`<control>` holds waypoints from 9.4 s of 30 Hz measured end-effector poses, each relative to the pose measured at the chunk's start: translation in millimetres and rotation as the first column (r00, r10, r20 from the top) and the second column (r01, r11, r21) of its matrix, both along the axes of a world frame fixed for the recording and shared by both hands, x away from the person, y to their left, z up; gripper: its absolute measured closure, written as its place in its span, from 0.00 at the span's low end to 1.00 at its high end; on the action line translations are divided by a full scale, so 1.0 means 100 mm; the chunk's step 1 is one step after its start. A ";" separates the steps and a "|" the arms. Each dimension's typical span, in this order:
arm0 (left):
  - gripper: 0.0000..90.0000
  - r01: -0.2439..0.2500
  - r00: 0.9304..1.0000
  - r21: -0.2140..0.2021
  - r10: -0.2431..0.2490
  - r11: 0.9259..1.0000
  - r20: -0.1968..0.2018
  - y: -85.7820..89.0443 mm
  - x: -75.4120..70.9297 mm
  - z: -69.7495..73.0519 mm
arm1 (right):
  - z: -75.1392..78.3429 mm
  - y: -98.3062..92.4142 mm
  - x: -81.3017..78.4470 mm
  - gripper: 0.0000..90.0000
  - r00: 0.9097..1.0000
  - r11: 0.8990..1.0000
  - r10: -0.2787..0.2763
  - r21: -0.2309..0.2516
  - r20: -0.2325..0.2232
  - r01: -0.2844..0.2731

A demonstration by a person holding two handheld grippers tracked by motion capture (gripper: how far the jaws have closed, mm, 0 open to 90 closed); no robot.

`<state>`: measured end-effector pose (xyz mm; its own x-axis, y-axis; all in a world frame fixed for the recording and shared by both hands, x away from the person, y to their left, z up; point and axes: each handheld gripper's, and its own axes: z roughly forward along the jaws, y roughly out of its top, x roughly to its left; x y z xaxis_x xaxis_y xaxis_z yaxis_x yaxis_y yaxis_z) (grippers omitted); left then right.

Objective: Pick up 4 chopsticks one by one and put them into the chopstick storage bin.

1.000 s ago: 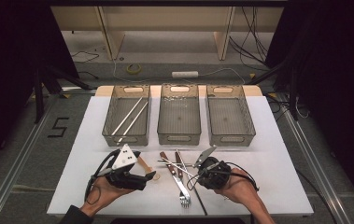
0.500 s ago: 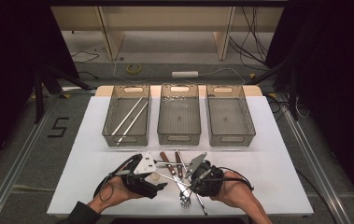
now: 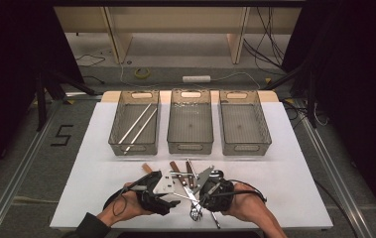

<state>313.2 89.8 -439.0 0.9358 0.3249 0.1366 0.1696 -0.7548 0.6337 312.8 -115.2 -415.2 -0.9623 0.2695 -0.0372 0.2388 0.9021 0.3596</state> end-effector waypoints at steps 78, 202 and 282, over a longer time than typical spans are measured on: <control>0.96 -0.348 0.937 -0.190 0.342 0.918 -0.063 0.57 0.31 0.30 | -0.14 -0.67 0.13 0.33 0.880 0.804 -0.473 0.387 -0.045 0.452; 0.22 -0.488 0.871 -0.414 0.457 0.768 -0.179 0.79 0.46 0.16 | -0.43 -0.19 0.10 0.74 0.926 0.926 -0.366 0.063 -0.091 0.372; 0.23 -0.132 0.990 -0.141 0.125 0.981 -0.059 0.11 0.04 0.03 | -0.08 -0.01 0.06 0.96 0.999 0.999 -0.047 0.022 0.016 0.046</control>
<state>317.1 100.4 -435.7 0.8894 0.4560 0.0339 0.2935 -0.6261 0.7224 319.0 -116.5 -423.4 -0.9480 0.3149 -0.0462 0.2742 0.8819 0.3834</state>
